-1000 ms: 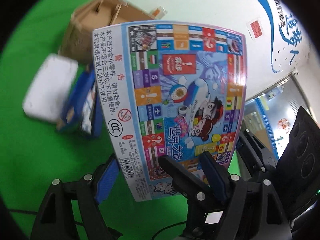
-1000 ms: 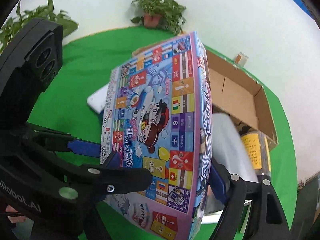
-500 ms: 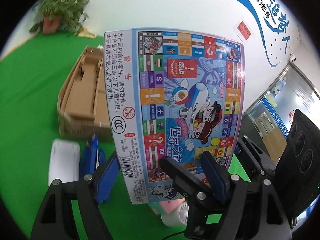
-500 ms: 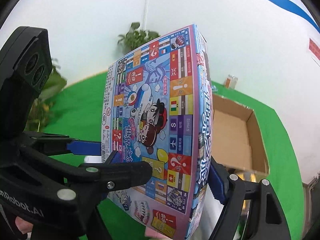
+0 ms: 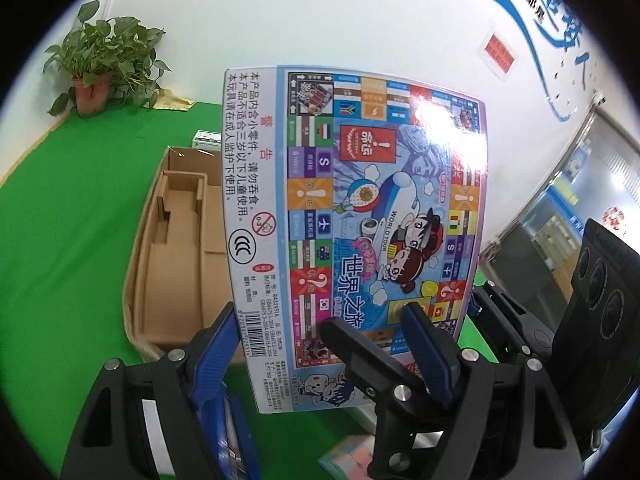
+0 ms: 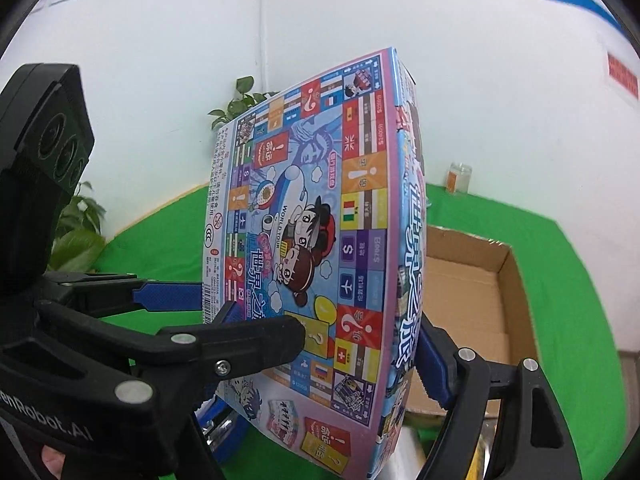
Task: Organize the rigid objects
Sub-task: 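Lower the board-game box flat into the cardboard box and release, then grasp the silver metal cylinder with the right tool, then lift the silver cylinder upright toward the cardboard box, then lower the silver cylinder into the box beside the game box and release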
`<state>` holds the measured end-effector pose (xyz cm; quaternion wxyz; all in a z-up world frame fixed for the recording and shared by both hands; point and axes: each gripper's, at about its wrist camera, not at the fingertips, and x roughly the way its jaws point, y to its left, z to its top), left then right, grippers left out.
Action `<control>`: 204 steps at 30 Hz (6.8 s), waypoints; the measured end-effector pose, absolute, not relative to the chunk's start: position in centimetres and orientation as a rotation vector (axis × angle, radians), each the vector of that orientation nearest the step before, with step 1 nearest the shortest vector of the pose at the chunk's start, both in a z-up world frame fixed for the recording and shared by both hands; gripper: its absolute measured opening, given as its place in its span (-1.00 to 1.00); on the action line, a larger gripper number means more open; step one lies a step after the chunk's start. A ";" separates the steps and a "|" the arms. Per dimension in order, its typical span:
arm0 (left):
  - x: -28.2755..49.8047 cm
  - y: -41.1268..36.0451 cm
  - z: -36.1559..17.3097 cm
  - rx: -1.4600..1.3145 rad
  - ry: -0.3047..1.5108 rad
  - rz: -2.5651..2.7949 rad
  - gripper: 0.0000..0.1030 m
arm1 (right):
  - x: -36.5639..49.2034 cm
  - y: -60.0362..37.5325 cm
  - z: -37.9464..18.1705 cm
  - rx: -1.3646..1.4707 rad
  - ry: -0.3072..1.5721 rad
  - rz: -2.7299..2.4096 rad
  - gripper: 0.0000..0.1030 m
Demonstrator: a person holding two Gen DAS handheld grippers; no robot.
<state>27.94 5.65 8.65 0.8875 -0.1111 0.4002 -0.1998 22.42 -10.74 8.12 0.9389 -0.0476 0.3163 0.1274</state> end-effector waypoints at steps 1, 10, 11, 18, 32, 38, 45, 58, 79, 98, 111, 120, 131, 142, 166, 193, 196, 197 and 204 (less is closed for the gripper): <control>28.9 5.6 8.6 -0.220 0.846 -0.407 0.57 | 23.3 -10.9 7.9 -0.079 0.660 0.264 0.50; 35.0 5.5 5.0 -0.211 0.990 -0.371 0.57 | 31.6 -12.9 4.3 0.061 0.810 0.269 0.49; 35.6 5.4 4.6 -0.214 1.008 -0.369 0.57 | 32.6 -13.1 3.6 0.075 0.838 0.270 0.49; 38.5 4.8 1.3 -0.209 1.136 -0.344 0.57 | 37.8 -13.8 -1.1 0.117 1.012 0.285 0.49; 38.8 4.7 -1.7 -0.223 1.213 -0.296 0.44 | 43.8 -14.2 -5.9 0.155 1.226 0.315 0.61; 36.1 6.7 0.6 -0.256 1.122 -0.294 0.22 | 44.3 -14.7 -5.7 0.132 1.283 0.360 0.67; 31.6 6.2 0.7 -0.199 1.029 -0.342 0.22 | 46.5 -17.9 -5.1 0.045 1.324 0.342 -0.26; 29.7 3.6 -1.5 -0.152 1.018 -0.459 0.22 | 41.8 -18.7 -2.1 0.021 1.151 0.353 0.19; 28.3 2.8 -0.1 -0.020 0.992 -0.271 0.25 | 29.7 -24.7 0.9 -0.061 0.974 0.026 0.29; 18.5 1.4 -0.9 -0.320 1.036 -0.487 0.72 | 19.3 -21.0 -3.1 0.039 1.072 0.188 0.04; 22.3 -2.3 -4.9 -0.384 1.258 -0.564 0.63 | 17.1 -20.9 -4.3 0.379 1.152 0.276 0.20; 22.7 -1.8 -6.7 -0.438 1.278 -0.533 0.67 | 19.3 -19.2 -5.5 0.351 1.167 0.321 0.34; 22.8 -1.4 -7.6 -0.458 1.289 -0.556 0.68 | 20.9 -17.8 -7.2 0.341 1.200 0.321 0.61; 22.7 -1.4 -8.2 -0.479 1.299 -0.585 0.69 | 21.1 -17.7 -7.7 0.343 1.216 0.326 0.66; 22.3 -1.3 4.2 -0.364 0.942 -0.591 0.64 | 19.6 -17.3 3.1 0.203 0.904 0.353 0.64; 36.4 -2.8 5.6 -0.364 0.971 -0.622 0.64 | 32.6 -20.6 7.5 0.153 0.939 0.373 0.62; 37.8 -3.1 4.1 -0.368 1.010 -0.611 0.64 | 33.9 -20.8 6.4 0.148 0.993 0.381 0.62; 38.3 -3.3 3.3 -0.373 1.027 -0.606 0.64 | 34.4 -20.8 5.9 0.143 1.013 0.387 0.62; 41.1 -3.7 -1.2 -0.405 1.136 -0.552 0.64 | 37.8 -22.0 1.8 0.168 1.144 0.434 0.62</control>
